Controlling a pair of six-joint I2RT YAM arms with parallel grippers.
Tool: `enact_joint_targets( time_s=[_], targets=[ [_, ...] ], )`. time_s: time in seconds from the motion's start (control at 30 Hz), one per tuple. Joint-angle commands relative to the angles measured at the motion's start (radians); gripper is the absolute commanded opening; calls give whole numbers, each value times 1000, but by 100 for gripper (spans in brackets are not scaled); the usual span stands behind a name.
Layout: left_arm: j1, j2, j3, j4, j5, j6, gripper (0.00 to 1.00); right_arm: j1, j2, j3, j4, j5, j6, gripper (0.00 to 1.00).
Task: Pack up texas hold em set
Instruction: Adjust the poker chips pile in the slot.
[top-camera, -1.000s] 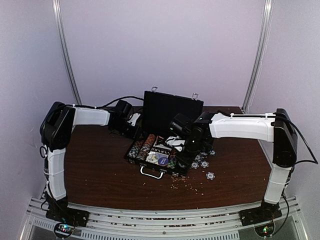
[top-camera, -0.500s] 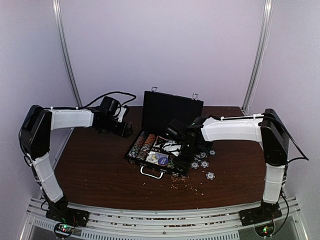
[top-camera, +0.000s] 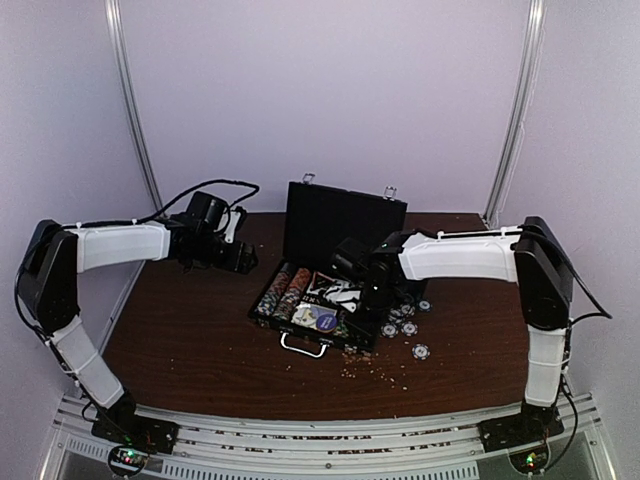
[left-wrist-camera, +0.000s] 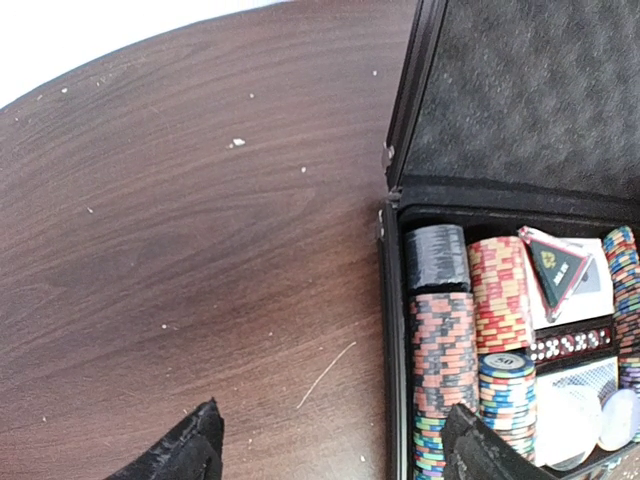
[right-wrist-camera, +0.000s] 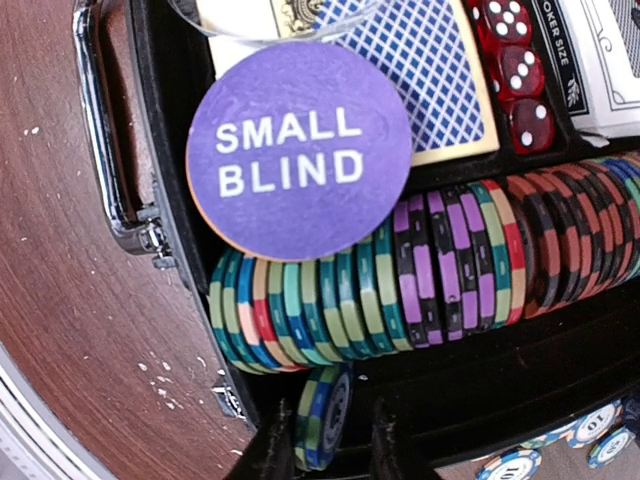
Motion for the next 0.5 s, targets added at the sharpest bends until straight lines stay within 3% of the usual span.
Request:
enact_joint_targets(
  time_s=[0.0, 0.27, 0.47],
  targets=[
    [0, -40, -15, 35, -7, -17, 77, 15, -44, 14, -5, -70, 23, 29],
    [-1, -91, -54, 31, -29, -27, 77, 14, -128, 30, -4, -43, 62, 45],
    [-1, -168, -108, 28, -67, -51, 78, 2, -251, -41, 49, 3, 163, 48]
  ],
)
